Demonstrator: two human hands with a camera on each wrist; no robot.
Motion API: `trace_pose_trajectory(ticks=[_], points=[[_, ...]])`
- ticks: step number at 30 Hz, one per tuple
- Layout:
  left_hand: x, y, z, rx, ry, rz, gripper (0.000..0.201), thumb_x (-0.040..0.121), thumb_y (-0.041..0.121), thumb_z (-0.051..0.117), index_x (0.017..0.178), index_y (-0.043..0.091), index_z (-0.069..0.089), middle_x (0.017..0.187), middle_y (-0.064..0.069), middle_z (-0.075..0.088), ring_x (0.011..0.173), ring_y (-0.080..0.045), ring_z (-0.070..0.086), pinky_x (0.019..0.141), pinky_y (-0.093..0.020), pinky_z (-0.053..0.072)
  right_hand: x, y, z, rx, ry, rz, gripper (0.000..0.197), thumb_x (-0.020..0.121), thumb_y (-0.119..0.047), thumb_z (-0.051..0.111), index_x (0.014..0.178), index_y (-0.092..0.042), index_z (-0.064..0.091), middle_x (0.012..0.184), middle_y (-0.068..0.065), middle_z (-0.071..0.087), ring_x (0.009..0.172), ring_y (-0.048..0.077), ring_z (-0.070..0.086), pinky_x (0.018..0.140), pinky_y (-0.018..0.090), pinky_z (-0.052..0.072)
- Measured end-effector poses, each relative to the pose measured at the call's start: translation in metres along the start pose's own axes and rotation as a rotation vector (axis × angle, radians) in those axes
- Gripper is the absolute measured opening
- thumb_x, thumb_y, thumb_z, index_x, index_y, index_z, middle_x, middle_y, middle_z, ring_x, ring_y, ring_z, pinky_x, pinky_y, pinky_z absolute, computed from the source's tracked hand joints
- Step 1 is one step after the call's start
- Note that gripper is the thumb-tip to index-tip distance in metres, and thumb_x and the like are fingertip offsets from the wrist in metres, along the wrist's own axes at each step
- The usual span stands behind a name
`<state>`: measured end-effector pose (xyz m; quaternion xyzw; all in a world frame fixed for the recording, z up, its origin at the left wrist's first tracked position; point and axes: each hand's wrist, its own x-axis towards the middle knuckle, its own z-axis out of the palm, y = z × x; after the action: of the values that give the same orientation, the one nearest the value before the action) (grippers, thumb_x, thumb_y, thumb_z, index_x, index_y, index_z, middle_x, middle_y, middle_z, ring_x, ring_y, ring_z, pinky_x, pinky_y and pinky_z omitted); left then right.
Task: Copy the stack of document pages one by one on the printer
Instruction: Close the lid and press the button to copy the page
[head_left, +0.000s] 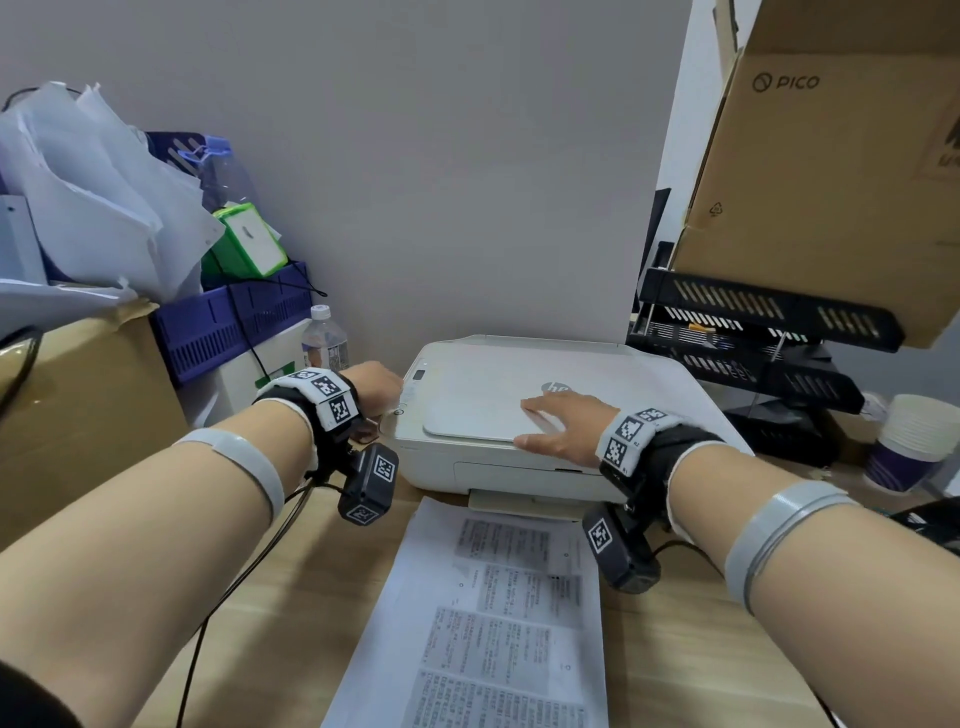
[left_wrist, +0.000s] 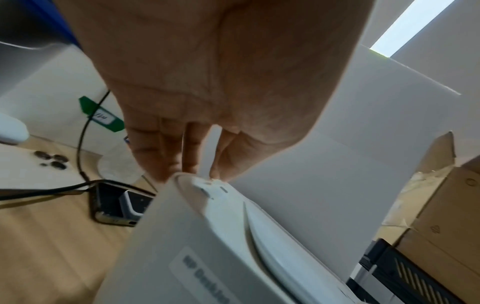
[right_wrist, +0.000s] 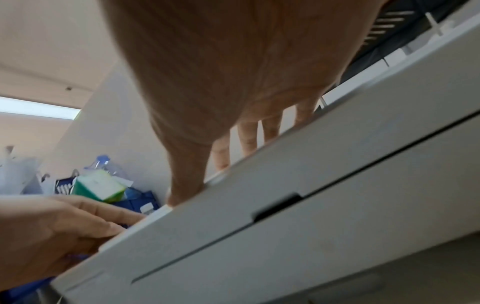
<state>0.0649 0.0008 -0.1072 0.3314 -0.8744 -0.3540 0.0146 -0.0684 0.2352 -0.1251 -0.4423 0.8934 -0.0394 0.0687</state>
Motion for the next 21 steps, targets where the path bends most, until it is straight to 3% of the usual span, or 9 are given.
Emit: trace_pose_trajectory(ticks=[3,5,8,12,15,18,21], points=[[0.000,0.012,-0.003,0.147,0.163,0.085,0.027,0.094,0.008,0.049,0.111,0.005,0.071,0.106,-0.012,0.067,0.094,-0.027,0.061,0.087,-0.034,0.052,-0.005,0.002,-0.012,0.035,0.042,-0.017,0.065,0.085,-0.065,0.059,0.142,-0.036,0.047,0.155,-0.002,0.037,0.139,0.022,0.040,0.112,0.037,0.033],[0.001,0.020,-0.003,0.158,0.168,0.143,0.027,0.093,0.008,0.051,0.110,0.006,0.072,0.102,-0.011,0.068,0.097,-0.029,0.063,0.085,-0.031,0.050,-0.007,0.003,-0.014,0.018,0.093,-0.027,0.058,0.082,-0.067,0.062,0.132,-0.040,0.056,0.144,-0.007,0.050,0.128,0.020,0.049,0.104,0.038,0.042],[0.001,0.030,0.000,0.092,0.080,0.161,0.019,0.095,0.010,0.049,0.101,0.012,0.066,0.099,-0.012,0.066,0.082,-0.027,0.064,0.076,-0.037,0.056,-0.009,-0.001,-0.014,-0.126,0.157,-0.064,0.045,0.083,-0.070,0.056,0.117,-0.041,0.061,0.119,-0.015,0.061,0.109,0.016,0.057,0.088,0.036,0.049],[-0.003,0.041,0.003,-0.049,-0.094,0.071,0.027,0.103,0.027,0.045,0.120,0.008,0.054,0.099,-0.017,0.061,0.074,-0.031,0.069,0.069,-0.036,0.057,-0.018,-0.003,-0.015,-0.249,0.335,-0.238,0.031,0.093,-0.059,0.050,0.106,-0.035,0.064,0.104,-0.014,0.059,0.102,0.011,0.052,0.080,0.034,0.047],[0.001,0.044,-0.001,-0.170,-0.123,0.053,0.031,0.103,0.029,0.047,0.121,0.003,0.051,0.092,-0.017,0.063,0.066,-0.029,0.072,0.059,-0.033,0.057,-0.018,0.003,-0.020,-0.157,0.481,-0.267,0.027,0.094,-0.053,0.052,0.099,-0.030,0.065,0.097,-0.012,0.058,0.093,0.014,0.055,0.074,0.032,0.046],[0.010,0.049,-0.008,-0.430,-0.068,0.107,0.028,0.099,0.016,0.056,0.115,-0.006,0.056,0.076,-0.017,0.063,0.055,-0.023,0.069,0.048,-0.027,0.055,-0.009,0.009,-0.035,-0.094,0.685,-0.300,0.027,0.090,-0.046,0.064,0.093,-0.020,0.066,0.088,-0.004,0.057,0.084,0.021,0.055,0.071,0.034,0.046],[0.018,0.062,-0.018,-0.661,0.047,0.171,0.026,0.098,0.024,0.057,0.104,-0.001,0.056,0.076,-0.015,0.062,0.050,-0.016,0.067,0.047,-0.024,0.055,-0.006,0.002,-0.055,-0.072,0.904,-0.278,0.017,0.086,-0.025,0.068,0.090,-0.013,0.056,0.086,0.002,0.051,0.082,0.025,0.049,0.072,0.039,0.045]])
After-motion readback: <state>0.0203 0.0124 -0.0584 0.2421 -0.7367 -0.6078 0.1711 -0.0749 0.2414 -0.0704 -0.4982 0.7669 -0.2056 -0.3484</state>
